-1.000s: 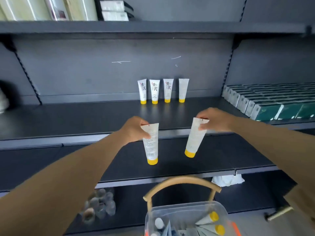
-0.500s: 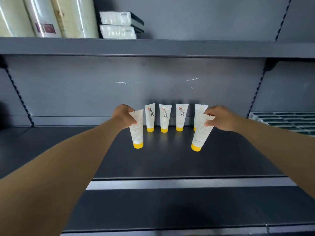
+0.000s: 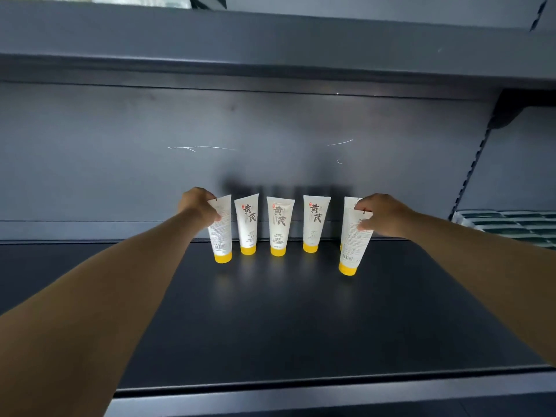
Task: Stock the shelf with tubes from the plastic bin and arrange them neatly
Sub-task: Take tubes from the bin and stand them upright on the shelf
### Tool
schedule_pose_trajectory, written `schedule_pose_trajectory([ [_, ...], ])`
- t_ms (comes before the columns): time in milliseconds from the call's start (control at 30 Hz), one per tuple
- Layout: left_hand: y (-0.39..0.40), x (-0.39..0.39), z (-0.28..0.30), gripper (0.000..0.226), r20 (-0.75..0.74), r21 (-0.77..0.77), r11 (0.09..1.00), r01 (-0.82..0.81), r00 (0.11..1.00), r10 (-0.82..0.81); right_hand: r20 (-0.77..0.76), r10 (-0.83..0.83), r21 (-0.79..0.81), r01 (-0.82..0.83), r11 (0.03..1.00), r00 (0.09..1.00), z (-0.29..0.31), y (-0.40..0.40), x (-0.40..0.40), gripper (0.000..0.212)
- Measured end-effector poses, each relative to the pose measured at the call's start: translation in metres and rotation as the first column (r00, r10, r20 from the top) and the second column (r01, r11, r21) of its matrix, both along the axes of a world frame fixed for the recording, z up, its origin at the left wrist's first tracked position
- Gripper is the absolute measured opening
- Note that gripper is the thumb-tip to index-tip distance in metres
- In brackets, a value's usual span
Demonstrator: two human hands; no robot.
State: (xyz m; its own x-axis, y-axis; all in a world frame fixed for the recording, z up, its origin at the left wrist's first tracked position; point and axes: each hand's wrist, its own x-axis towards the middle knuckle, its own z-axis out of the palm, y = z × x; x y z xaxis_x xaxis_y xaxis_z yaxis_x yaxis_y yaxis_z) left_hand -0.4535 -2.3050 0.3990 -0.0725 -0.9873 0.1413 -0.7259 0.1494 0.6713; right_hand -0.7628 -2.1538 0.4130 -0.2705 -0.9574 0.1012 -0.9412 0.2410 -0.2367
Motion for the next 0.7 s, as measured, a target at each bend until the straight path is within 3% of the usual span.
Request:
schedule_pose_trajectory([
  [700, -0.033, -0.019, -0.013, 0.034, 0.082, -0.026, 1.000, -0.017, 0.996, 0.019, -0.013, 0.061, 0.032, -0.060, 0.998, 0.998, -0.004, -0.017, -0.008, 0.034],
])
